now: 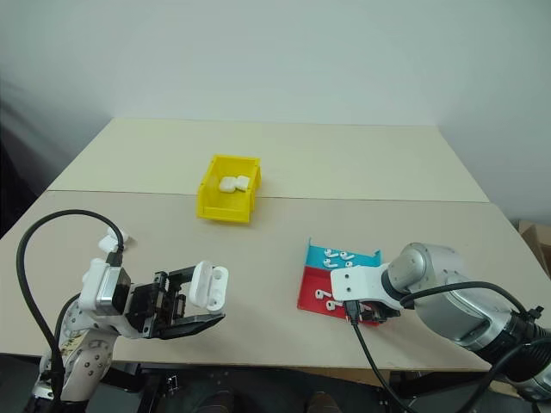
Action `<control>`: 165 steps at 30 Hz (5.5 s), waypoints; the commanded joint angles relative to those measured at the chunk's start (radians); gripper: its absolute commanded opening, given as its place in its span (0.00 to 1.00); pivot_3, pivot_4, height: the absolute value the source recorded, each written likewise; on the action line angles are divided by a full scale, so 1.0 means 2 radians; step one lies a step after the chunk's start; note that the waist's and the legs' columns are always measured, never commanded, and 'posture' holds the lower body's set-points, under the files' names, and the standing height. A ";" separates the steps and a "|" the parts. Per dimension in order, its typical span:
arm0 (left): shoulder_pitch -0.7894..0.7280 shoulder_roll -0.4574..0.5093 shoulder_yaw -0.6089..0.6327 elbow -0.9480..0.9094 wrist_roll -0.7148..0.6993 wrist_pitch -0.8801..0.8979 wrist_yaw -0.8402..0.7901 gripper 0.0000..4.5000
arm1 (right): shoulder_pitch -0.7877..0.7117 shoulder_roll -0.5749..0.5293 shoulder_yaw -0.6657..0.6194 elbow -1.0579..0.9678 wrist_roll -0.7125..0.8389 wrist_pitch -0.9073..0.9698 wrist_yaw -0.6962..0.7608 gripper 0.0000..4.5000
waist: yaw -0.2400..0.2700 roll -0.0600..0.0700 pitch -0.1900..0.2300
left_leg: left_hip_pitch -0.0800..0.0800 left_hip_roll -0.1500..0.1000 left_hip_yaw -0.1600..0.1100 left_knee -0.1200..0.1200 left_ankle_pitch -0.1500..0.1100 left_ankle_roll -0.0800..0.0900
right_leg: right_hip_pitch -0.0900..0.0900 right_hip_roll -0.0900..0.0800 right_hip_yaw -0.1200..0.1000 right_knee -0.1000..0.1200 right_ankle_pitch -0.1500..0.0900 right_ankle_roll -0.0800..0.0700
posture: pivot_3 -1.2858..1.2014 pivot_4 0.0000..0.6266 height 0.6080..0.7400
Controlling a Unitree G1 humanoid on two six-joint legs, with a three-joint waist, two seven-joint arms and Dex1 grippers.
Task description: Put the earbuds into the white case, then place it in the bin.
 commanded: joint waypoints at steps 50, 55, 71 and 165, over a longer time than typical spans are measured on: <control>-0.129 -0.012 -0.013 -0.051 -0.072 0.105 0.051 0.61 | -0.009 0.332 -0.506 -0.088 0.487 -0.085 -0.131 0.16 | 0.000 -0.001 0.000 | 0.000 0.000 -0.002 0.000 0.000 0.000 | 0.001 0.001 -0.001 0.000 0.000 0.000 | 0.52 0.24 1.00; -0.143 -0.022 -0.026 -0.034 -0.051 0.097 0.046 0.61 | 0.001 0.363 -0.437 -0.070 0.475 -0.147 -0.116 0.16 | -0.002 0.000 0.000 | 0.000 0.000 -0.002 0.000 0.000 0.000 | 0.001 0.001 -0.001 0.000 0.000 0.000 | 0.52 0.24 1.00; -0.145 -0.056 -0.032 -0.038 -0.016 0.090 0.066 0.61 | 0.005 0.356 -0.318 -0.004 0.443 -0.245 -0.065 0.16 | -0.001 0.000 0.000 | 0.000 0.000 -0.002 0.000 0.000 0.000 | 0.001 0.001 -0.001 0.000 0.000 0.000 | 0.52 0.24 1.00; 0.020 0.003 -0.058 0.009 0.143 -0.117 0.027 0.61 | -0.174 0.149 -0.029 0.392 -0.075 -0.253 0.110 0.56 | 0.001 0.000 0.000 | -0.005 0.000 0.000 -0.001 0.000 0.000 | -0.006 0.000 0.000 0.001 0.000 -0.001 | 0.52 0.24 1.00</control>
